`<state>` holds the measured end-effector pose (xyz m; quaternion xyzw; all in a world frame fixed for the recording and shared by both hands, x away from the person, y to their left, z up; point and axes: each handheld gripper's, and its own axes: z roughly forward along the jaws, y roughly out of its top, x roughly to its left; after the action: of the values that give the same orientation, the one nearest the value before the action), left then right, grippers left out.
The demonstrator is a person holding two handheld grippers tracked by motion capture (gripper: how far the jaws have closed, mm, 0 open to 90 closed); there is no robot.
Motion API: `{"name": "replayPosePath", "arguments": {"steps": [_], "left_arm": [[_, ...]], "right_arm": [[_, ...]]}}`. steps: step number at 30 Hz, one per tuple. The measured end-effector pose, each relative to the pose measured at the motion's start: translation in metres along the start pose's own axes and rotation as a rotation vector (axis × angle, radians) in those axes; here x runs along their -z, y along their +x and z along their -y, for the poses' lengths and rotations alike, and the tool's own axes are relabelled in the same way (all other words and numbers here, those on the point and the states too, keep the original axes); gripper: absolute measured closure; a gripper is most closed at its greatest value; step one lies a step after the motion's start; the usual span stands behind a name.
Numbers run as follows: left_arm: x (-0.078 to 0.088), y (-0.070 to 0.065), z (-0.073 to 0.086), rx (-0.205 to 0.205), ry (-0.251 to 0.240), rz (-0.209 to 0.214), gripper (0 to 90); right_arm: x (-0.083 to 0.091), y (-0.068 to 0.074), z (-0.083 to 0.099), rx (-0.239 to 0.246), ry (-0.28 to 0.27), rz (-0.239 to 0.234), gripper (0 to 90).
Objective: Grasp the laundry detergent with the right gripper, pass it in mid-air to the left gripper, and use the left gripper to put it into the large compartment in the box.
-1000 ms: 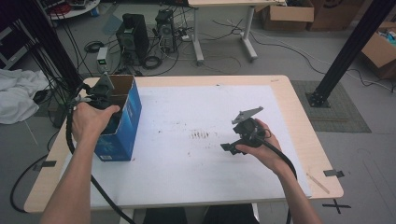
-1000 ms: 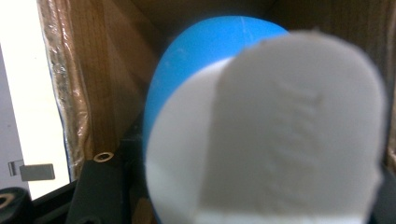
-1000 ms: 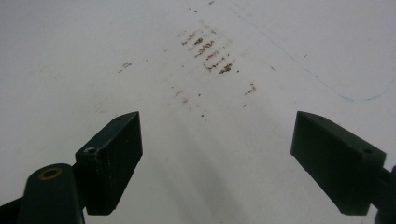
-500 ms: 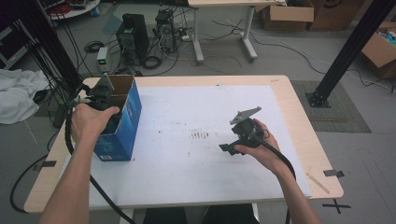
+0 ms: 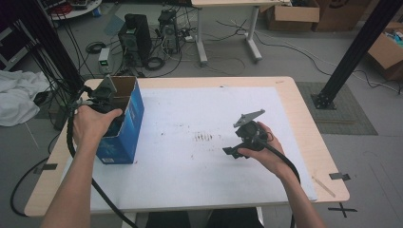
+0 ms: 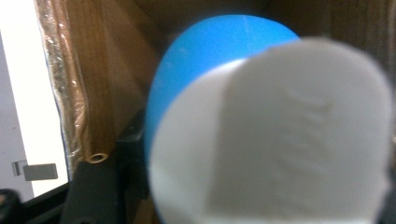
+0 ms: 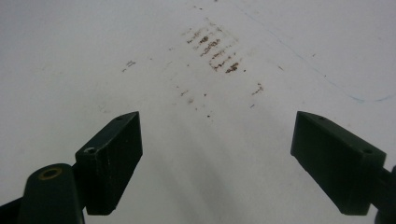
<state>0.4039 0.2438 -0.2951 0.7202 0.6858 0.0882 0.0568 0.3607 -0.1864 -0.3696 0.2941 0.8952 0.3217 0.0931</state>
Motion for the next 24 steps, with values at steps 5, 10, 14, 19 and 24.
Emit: {"name": "replayPosePath", "arguments": {"steps": [5, 10, 14, 19, 24], "left_arm": [[0.000, 0.000, 0.000, -0.001, -0.002, 0.009, 35.4], [0.001, 0.000, 0.001, 0.000, -0.012, 0.010, 34.0], [0.004, -0.001, 0.001, -0.007, -0.013, 0.014, 33.6], [0.007, 0.000, 0.001, -0.003, -0.017, 0.012, 32.2], [0.012, 0.001, 0.001, 0.003, -0.022, 0.013, 30.5]], "right_arm": [[0.000, 0.000, 0.000, -0.004, 0.003, 0.001, 16.4], [-0.001, 0.001, 0.000, -0.003, 0.003, 0.000, 16.5], [-0.001, 0.000, 0.000, -0.002, 0.004, 0.001, 16.4], [-0.001, 0.001, -0.001, -0.001, 0.008, 0.000, 16.5], [-0.001, 0.001, -0.001, -0.002, 0.011, 0.004, 16.5]]}}
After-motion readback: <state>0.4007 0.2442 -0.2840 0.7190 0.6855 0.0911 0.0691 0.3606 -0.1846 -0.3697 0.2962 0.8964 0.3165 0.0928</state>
